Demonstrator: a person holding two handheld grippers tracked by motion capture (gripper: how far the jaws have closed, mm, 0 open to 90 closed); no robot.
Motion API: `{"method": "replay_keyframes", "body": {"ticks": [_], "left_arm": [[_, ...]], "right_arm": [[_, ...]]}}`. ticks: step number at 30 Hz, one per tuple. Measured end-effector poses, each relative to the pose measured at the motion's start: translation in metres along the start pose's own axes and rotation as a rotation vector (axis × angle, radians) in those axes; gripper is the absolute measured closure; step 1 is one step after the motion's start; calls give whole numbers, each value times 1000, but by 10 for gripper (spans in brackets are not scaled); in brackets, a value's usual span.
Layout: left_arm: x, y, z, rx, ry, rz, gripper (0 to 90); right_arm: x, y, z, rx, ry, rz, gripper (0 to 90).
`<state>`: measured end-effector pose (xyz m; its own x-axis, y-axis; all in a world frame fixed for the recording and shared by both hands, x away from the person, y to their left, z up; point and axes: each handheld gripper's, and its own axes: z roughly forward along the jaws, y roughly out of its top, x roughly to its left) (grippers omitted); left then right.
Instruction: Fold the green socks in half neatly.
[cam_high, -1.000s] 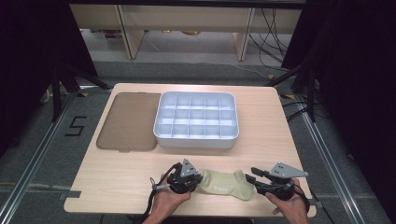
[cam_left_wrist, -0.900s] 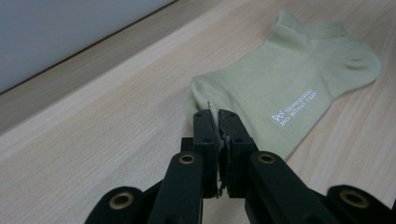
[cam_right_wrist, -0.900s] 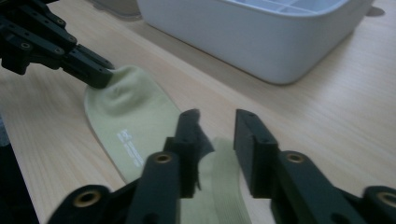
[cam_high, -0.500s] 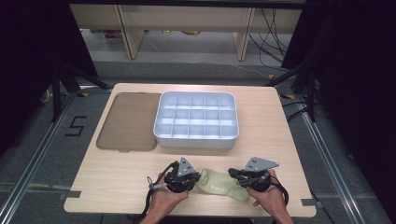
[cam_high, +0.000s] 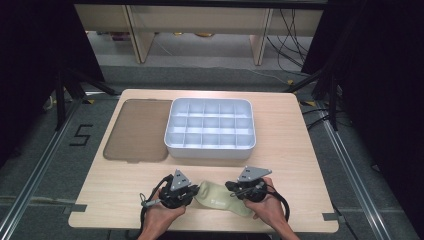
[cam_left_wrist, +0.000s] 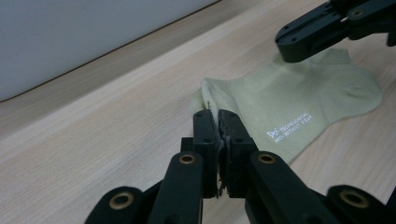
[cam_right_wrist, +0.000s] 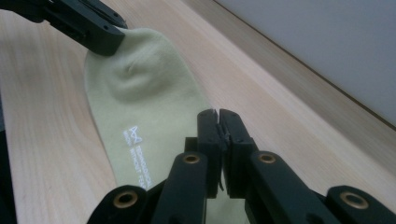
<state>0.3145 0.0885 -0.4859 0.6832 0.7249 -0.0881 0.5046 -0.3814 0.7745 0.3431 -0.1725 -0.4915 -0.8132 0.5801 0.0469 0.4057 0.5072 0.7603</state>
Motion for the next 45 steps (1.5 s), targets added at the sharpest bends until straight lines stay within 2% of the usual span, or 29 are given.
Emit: {"method": "replay_keyframes", "body": {"ticks": [3,4,7,11,13,14,15,16,17,18,19,20,21,22,23,24,27,29,31,35,36,37,38,39,40,42,43,44,45], "left_arm": [[0,0,-2,7,-2,7,861],[-1,1,-2,2,-5,16,861],[-3,2,-2,-7,-8,12,861],[-5,5,-5,-14,-8,32,861],[-5,5,-5,-15,-7,36,861],[-5,5,-5,-17,-6,36,861],[-4,5,-5,-12,-6,37,861],[-4,3,-4,-14,-4,11,861],[-4,3,-4,-14,-4,11,861],[-2,4,-5,-16,-2,6,861],[-2,4,-5,-16,-2,6,861],[-2,4,-6,-22,5,7,861],[-1,5,-7,-17,12,15,861],[0,5,-8,-32,7,1,861],[0,5,-8,-32,7,1,861],[1,6,-10,-29,12,18,861],[2,6,-11,-29,23,16,861],[1,6,-11,-39,8,-2,861],[2,6,-11,-35,7,23,861],[1,7,-13,-38,14,15,860],[1,7,-14,-40,-1,9,861],[1,7,-14,-40,-1,9,861],[0,7,-13,-59,11,0,861],[1,8,-15,-43,-1,22,860],[0,9,-16,-47,3,18,861],[-2,11,-17,-51,-7,25,860],[-4,13,-18,-50,1,27,860],[-6,14,-17,-66,-13,28,860],[-6,14,-17,-66,-13,28,860]], "right_arm": [[0,3,8,18,3,-4,878],[0,4,16,42,3,-4,877],[-1,4,21,51,-2,-3,877],[-3,4,31,90,-13,-10,877],[-4,4,35,62,-14,-20,877],[-3,5,34,74,-9,-14,877],[-3,5,34,67,-3,-7,877],[-2,6,30,67,10,-1,877],[-2,6,30,67,10,-1,877],[0,8,26,53,39,-4,877],[0,8,26,53,39,-4,877],[10,8,22,58,66,-14,877],[10,8,22,58,66,-14,877],[17,4,20,69,98,-18,877],[17,4,20,69,98,-18,877],[23,0,19,86,120,-31,877],[27,-2,20,91,136,-45,877],[29,-4,23,113,133,-46,877],[28,-4,25,105,135,-55,876],[22,0,13,68,125,-40,871],[15,0,3,50,88,-47,871],[15,0,3,50,88,-47,871],[9,-1,-5,38,69,-22,871],[5,-3,-10,40,60,-10,871],[-1,-7,-16,41,50,0,871],[-8,-14,-24,61,12,23,871],[-10,-18,-26,72,6,32,871],[-13,-23,-26,95,-3,41,871],[-13,-23,-26,95,-3,41,871]]}}
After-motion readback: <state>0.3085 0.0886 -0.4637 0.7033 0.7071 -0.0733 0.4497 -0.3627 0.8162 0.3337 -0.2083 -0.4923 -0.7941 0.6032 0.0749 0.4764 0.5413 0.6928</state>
